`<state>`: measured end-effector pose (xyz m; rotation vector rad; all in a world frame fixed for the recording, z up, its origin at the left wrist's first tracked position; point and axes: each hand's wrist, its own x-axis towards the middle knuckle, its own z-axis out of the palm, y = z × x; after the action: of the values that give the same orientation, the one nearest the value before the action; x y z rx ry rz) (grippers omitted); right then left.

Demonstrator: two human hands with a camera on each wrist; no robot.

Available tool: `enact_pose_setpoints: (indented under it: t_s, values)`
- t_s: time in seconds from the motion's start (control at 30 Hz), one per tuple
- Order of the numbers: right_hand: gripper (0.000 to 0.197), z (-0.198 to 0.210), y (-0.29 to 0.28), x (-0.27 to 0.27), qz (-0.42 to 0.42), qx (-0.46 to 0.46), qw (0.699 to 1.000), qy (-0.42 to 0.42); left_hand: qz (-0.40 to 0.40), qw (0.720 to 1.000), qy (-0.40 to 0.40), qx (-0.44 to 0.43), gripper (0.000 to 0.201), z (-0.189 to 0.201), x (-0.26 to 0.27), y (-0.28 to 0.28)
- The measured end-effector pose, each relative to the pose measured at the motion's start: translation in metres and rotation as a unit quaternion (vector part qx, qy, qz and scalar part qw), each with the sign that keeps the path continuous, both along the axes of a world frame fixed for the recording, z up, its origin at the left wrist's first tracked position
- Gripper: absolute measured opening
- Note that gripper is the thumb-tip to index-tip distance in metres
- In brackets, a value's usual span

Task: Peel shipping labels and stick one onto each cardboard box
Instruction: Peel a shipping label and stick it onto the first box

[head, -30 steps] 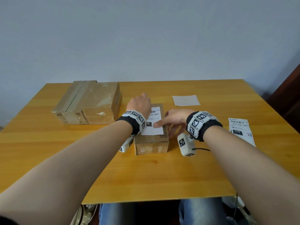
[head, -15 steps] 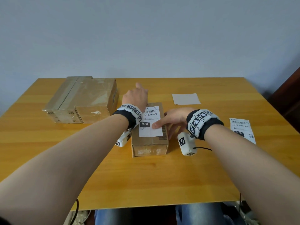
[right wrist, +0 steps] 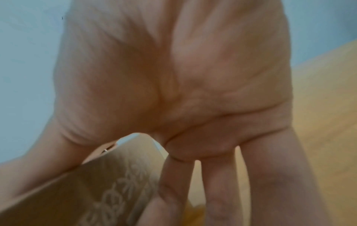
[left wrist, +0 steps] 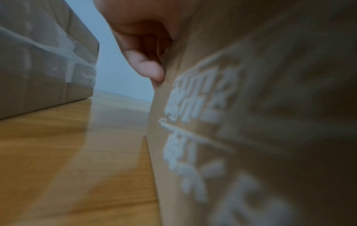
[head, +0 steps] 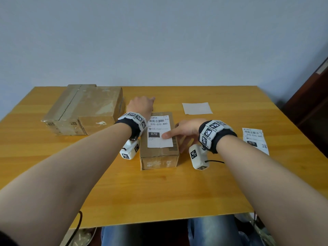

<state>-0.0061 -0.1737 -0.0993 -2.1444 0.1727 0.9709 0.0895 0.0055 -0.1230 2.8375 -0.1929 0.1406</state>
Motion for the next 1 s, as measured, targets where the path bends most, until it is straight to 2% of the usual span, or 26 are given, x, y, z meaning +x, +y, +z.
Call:
enact_pose_setpoints:
  t_s: [0.07, 0.17, 0.37, 0.43, 0.63, 0.7, 0.77, 0.83, 0.9, 1.0]
  values:
    - [0.054, 0.003, 0.001, -0.003, 0.004, -0.015, 1.000, -0.004, -0.027, 0.999, 0.020, -0.006, 0.034, 0.003, -0.006, 0.006]
    - [0.057, 0.005, 0.003, -0.006, -0.003, -0.014, 1.000, -0.007, -0.026, 0.998, 0.035, -0.040, 0.040, 0.008, -0.021, 0.015]
    - [0.043, 0.015, 0.007, -0.023, -0.029, -0.005, 0.999, -0.033, -0.008, 0.992, 0.099, -0.077, 0.040, 0.029, -0.054, 0.030]
    - [0.040, 0.019, 0.008, -0.028, -0.034, -0.007, 0.998, -0.046, -0.018, 0.992, 0.121, -0.041, 0.038, 0.039, -0.065, 0.027]
    - [0.044, 0.024, 0.016, -0.033, -0.022, -0.024, 0.996, -0.085, -0.080, 0.973, 0.214, 0.019, 0.055, 0.049, -0.106, 0.001]
    - [0.050, 0.023, 0.014, -0.036, -0.076, -0.020, 0.991, -0.104, -0.063, 0.972, 0.215, 0.076, 0.077, 0.044, -0.116, -0.005]
    - [0.066, 0.018, 0.008, -0.034, -0.156, -0.042, 0.975, -0.153, -0.075, 0.975, 0.184, 0.104, 0.095, 0.037, -0.120, -0.007]
    - [0.059, 0.010, -0.001, -0.026, -0.173, -0.087, 0.949, -0.250, -0.121, 0.973, 0.166, 0.106, 0.096, 0.036, -0.122, -0.006]
    - [0.041, 0.008, -0.009, -0.019, -0.147, -0.102, 0.922, -0.344, -0.169, 0.963, 0.167, 0.126, 0.089, 0.038, -0.121, -0.005]
    - [0.034, 0.011, -0.011, -0.014, -0.075, -0.088, 0.912, -0.393, -0.234, 0.942, 0.189, 0.148, 0.088, 0.038, -0.117, -0.003]
